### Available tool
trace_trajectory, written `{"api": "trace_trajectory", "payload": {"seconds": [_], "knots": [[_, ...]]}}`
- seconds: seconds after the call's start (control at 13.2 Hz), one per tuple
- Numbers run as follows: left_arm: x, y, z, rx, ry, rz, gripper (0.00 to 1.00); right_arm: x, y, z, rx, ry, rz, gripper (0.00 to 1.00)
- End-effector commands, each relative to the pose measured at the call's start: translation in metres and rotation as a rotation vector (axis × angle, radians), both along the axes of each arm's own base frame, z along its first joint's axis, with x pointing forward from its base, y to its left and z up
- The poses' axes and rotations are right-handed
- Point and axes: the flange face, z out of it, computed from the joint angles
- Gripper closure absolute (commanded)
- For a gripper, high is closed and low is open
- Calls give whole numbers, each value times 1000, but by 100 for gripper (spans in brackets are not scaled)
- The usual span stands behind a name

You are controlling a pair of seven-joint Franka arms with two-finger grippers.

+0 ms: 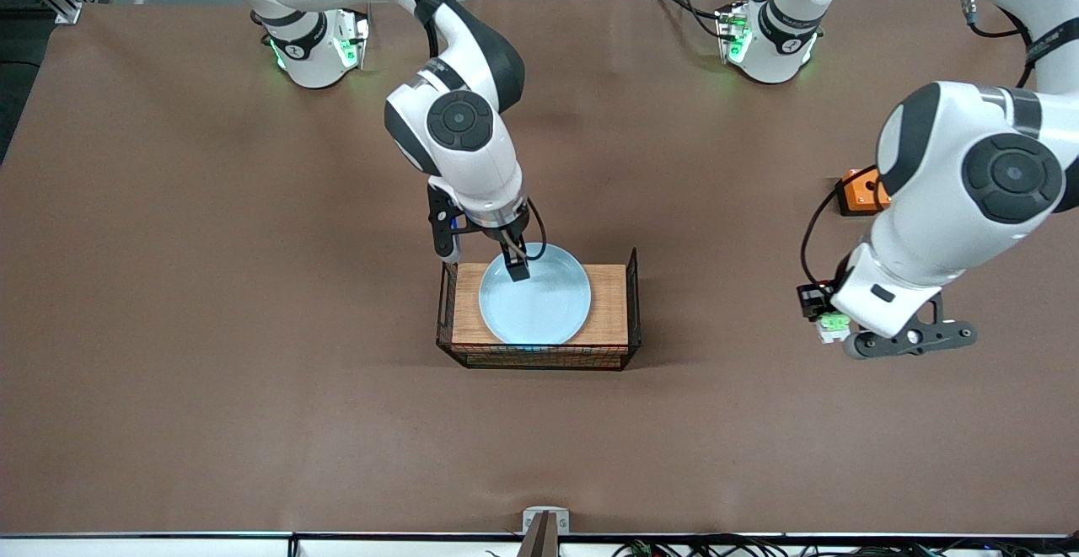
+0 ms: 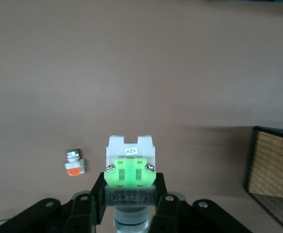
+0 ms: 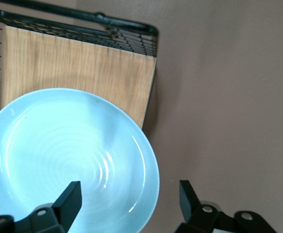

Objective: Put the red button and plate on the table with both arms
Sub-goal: 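Set the green button down while the right gripper grips the plate rim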

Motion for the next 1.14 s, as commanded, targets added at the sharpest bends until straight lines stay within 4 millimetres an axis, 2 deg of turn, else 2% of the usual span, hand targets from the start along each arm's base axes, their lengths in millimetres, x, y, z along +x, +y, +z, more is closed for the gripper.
{"api": "trace_trajectory", "payload": {"seconds": [0.0, 0.3, 0.68, 0.91, 1.06], "knots": [[-6, 27, -6, -3, 30, -41, 100, 8, 7, -10, -17, -19, -13, 20], [-5, 72, -29, 3, 81, -58, 100, 9, 8, -25, -17, -15, -12, 31], [-7, 133, -68, 8, 100, -53, 100, 5, 15, -30, -16, -21, 1, 45], [-11, 165, -105, 5, 78, -56, 100, 6, 16, -34, -22, -32, 8, 49], [-17, 174, -131, 6, 58, -54, 100, 6, 16, -35, -27, -34, 12, 56]]}}
